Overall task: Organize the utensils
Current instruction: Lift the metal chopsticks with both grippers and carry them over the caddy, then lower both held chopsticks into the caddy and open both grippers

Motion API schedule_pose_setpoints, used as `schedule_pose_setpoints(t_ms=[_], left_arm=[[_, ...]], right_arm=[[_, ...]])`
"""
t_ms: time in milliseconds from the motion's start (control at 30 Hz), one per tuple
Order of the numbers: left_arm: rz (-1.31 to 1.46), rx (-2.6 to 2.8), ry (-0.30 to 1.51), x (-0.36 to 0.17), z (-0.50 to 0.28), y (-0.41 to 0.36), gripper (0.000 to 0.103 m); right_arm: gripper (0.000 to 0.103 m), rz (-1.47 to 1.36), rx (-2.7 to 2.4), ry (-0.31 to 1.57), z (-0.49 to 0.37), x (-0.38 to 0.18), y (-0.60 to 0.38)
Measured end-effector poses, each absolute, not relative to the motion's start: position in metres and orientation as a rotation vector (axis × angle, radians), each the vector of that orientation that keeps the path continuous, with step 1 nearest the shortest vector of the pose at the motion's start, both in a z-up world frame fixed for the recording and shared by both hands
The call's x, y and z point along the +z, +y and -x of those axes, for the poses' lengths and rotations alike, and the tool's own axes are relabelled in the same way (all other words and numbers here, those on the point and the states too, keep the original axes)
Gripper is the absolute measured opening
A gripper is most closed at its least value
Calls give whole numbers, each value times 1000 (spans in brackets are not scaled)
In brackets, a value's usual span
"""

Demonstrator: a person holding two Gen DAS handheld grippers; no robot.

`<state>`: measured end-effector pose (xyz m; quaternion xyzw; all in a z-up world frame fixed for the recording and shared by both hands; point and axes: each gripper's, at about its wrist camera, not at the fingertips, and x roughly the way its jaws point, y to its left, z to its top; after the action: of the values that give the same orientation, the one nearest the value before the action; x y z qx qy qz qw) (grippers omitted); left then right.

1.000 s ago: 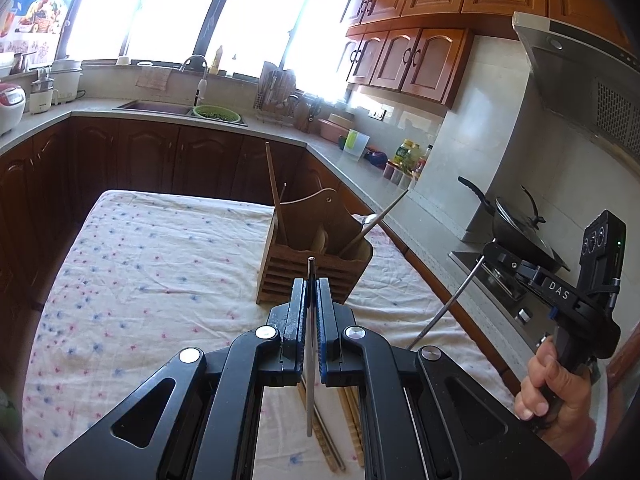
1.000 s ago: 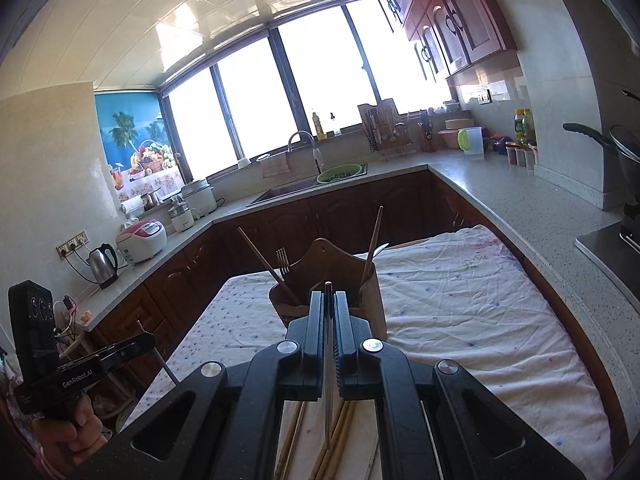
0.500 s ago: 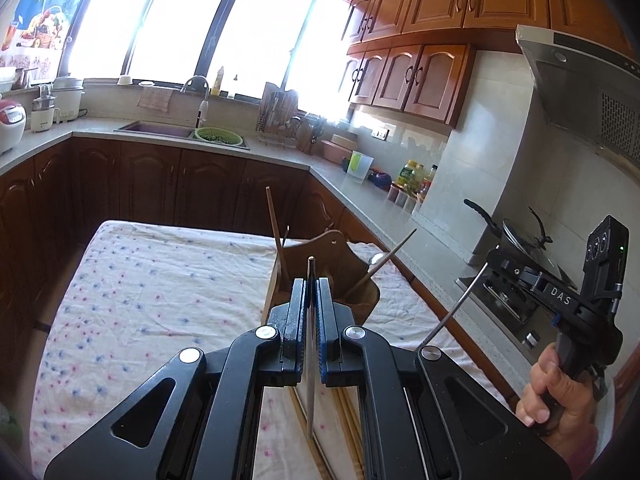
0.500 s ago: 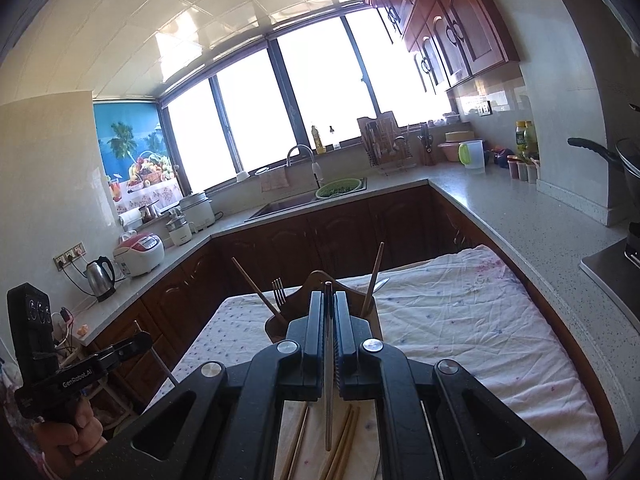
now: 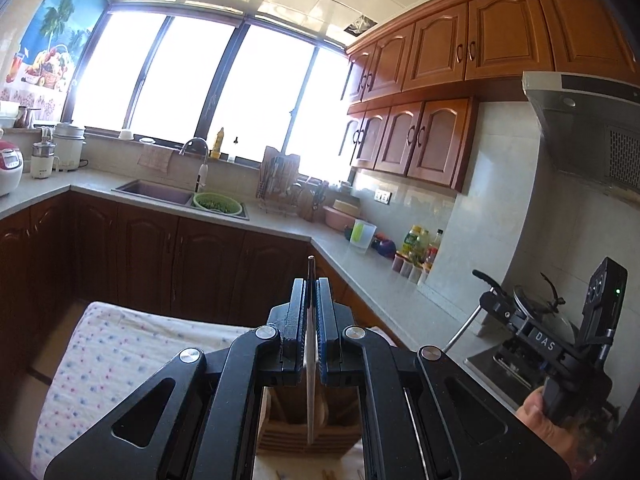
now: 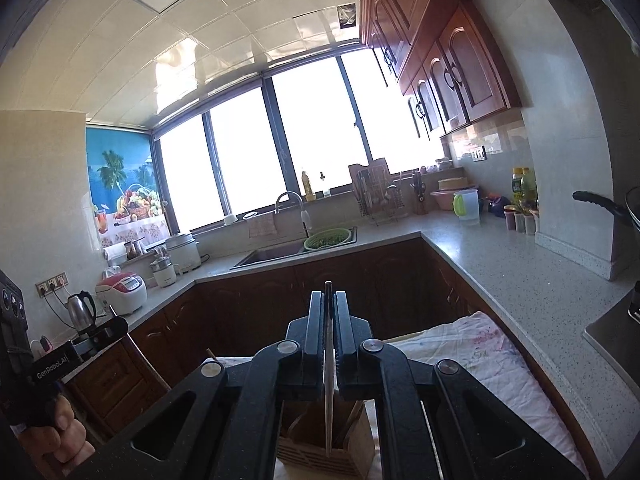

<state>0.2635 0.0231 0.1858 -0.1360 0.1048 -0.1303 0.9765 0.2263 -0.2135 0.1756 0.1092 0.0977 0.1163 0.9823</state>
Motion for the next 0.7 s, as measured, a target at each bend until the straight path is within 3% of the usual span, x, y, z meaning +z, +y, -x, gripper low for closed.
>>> schedule_pose_setpoints(t_ms=[233,700], left_arm=[[271,-205,185,155,-299,11,4],[268,-160,345,81,-329,7,4]], right_arm=[[4,-241,209,200,-256,151,-214],[4,-234,177,317,-278,93,-211]])
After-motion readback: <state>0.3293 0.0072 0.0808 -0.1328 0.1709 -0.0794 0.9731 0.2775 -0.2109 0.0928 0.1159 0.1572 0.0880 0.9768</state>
